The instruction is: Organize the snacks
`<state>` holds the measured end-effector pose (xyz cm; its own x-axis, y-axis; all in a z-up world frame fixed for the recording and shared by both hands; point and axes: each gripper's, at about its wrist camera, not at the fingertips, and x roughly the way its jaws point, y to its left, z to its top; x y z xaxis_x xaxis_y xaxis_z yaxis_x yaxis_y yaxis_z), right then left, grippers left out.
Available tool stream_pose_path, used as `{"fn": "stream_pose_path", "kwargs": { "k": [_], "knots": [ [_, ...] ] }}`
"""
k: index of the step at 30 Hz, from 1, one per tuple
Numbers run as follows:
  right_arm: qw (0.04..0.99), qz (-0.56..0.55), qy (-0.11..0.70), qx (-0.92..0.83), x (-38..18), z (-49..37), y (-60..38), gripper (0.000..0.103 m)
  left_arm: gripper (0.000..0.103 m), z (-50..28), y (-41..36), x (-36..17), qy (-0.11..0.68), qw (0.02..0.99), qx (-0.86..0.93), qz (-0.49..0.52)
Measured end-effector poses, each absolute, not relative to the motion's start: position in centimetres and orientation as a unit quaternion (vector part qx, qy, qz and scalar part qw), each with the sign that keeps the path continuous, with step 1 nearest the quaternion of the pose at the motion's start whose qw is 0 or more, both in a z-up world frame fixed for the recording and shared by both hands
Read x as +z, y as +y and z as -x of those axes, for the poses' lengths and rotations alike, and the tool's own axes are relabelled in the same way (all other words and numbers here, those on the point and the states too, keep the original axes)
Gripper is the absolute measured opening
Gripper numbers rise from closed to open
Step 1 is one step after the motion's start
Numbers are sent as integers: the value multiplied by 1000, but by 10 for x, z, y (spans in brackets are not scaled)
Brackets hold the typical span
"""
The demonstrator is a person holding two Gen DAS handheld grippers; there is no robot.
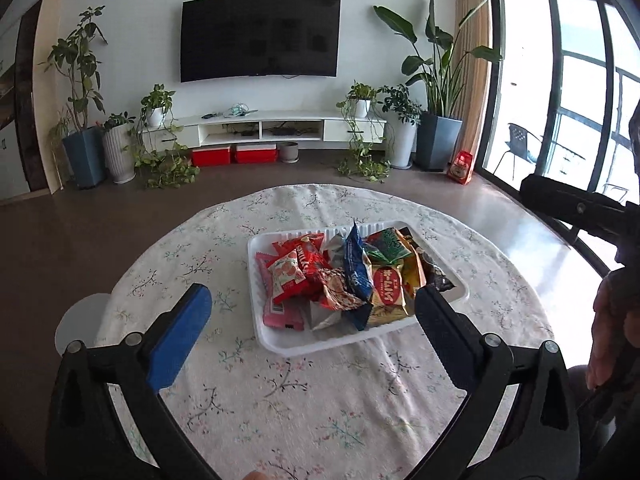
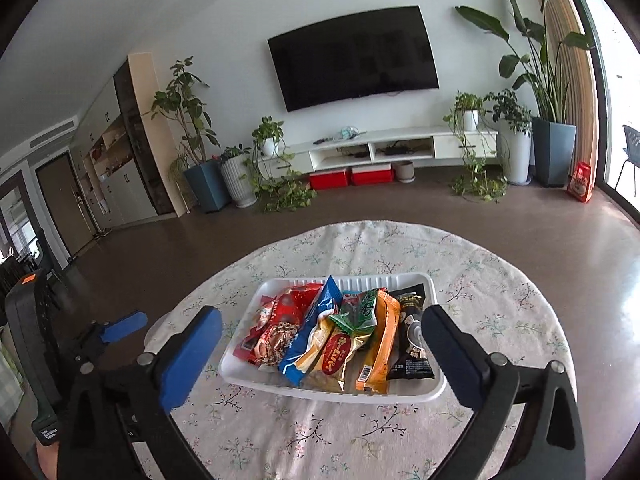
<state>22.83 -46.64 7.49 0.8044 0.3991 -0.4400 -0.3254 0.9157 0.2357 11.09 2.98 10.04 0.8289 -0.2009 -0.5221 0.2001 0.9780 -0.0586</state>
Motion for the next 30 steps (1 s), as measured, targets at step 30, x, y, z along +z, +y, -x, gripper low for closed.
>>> {"fn": "stream_pose_path", "kwargs": {
  "k": [30],
  "knots": [
    [945, -51, 314, 78, 26, -107, -501, 103, 103, -13, 2, 62, 355, 935, 7, 16]
  ]
}}
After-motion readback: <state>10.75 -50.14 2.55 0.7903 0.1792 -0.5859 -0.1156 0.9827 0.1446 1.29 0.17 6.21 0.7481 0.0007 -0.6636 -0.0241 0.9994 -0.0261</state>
